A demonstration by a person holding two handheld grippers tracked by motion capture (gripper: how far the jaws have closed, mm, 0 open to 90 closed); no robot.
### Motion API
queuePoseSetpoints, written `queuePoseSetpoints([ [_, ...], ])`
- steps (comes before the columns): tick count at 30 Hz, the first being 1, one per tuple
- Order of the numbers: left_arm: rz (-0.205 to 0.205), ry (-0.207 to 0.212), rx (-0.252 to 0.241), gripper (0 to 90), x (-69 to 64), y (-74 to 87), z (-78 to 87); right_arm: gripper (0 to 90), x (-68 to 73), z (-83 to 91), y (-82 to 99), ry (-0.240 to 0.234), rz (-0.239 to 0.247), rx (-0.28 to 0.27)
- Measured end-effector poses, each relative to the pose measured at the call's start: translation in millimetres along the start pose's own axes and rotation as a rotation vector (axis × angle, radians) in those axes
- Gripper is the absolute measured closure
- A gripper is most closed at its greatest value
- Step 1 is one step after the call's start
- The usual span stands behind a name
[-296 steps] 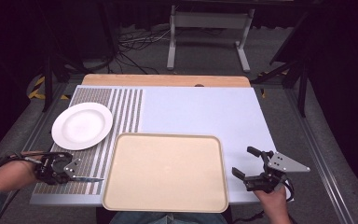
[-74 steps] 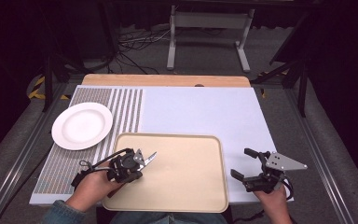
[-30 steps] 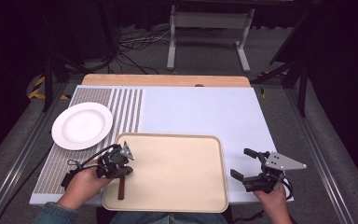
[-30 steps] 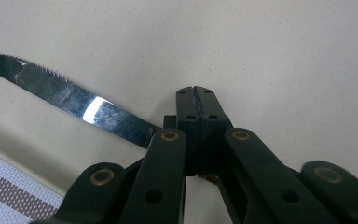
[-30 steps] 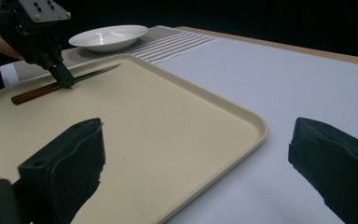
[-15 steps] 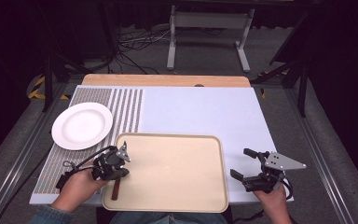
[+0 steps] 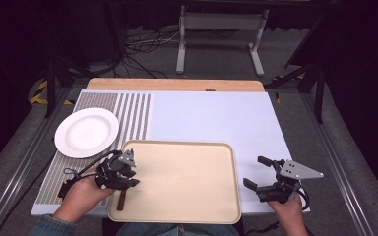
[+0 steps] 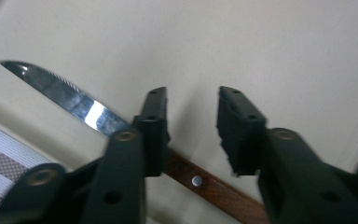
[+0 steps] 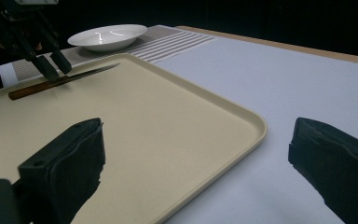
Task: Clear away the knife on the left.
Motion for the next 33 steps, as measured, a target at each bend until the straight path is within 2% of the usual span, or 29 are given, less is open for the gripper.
queuePoseSetpoints([
  [3, -0.029, 0.01, -0.048, 43.3, -0.3, -2.2, 9.0, 4.1, 0.1, 0.2, 0.0, 0.002, 0.002, 0.002],
  [6, -0.057, -0.009, -0.104, 29.8, -1.5, -3.2, 18.0, 4.1, 0.2, 0.5, -0.1, 0.002, 0.001, 0.0],
  [9, -0.052, -0.017, -0.133, 16.6, -1.8, -3.5, 23.0, 4.1, 0.4, 0.5, 0.0, 0.003, 0.001, 0.001],
  [10, -0.043, -0.019, -0.155, 16.6, -1.8, -3.5, 26.4, 4.1, 0.4, 0.5, 0.0, 0.003, 0.001, 0.001],
  [12, -0.035, -0.008, -0.195, 8.9, -1.3, -2.7, 31.9, 4.1, -0.5, 0.3, 0.1, 0.005, -0.001, 0.001],
  [18, -0.024, -0.015, -0.276, 3.2, 1.3, 3.1, 43.4, 4.1, -0.5, 1.0, 0.1, 0.009, -0.003, -0.004],
  [21, -0.027, -0.014, -0.313, 2.7, 2.5, 8.4, 48.8, 4.1, -0.8, 1.3, 0.2, 0.01, -0.002, -0.006],
  [24, -0.029, -0.031, -0.357, 2.3, 2.7, 14.9, 53.8, 4.1, -0.8, 1.6, 0.3, 0.013, -0.005, -0.007],
  [28, -0.023, -0.043, -0.435, 1.5, 5.0, 26.6, 61.8, 4.1, -0.9, 1.7, 0.2, 0.011, -0.005, -0.008],
  [29, -0.023, -0.043, -0.435, 1.4, 5.0, 26.6, 61.8, 4.1, -0.9, 1.7, 0.2, 0.011, -0.005, -0.008],
  [31, -0.009, -0.052, -0.487, 1.4, 7.0, 35.5, 67.1, 4.1, -0.8, 1.6, 0.2, 0.011, -0.005, -0.01],
  [33, 0.005, -0.049, -0.504, 1.4, 8.9, 40.6, 69.3, 4.1, -0.6, 1.7, 0.1, 0.011, -0.005, -0.01],
])
Point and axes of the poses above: each handheld gripper's, and its own axes: z roughly backward along the jaws, y roughly out of its underside, x roughly to its left, the point moved 1 cm from there along -z, roughly forward along the jaws, and after that the axes turned 1 degree about -x, right-handed, at the moved point
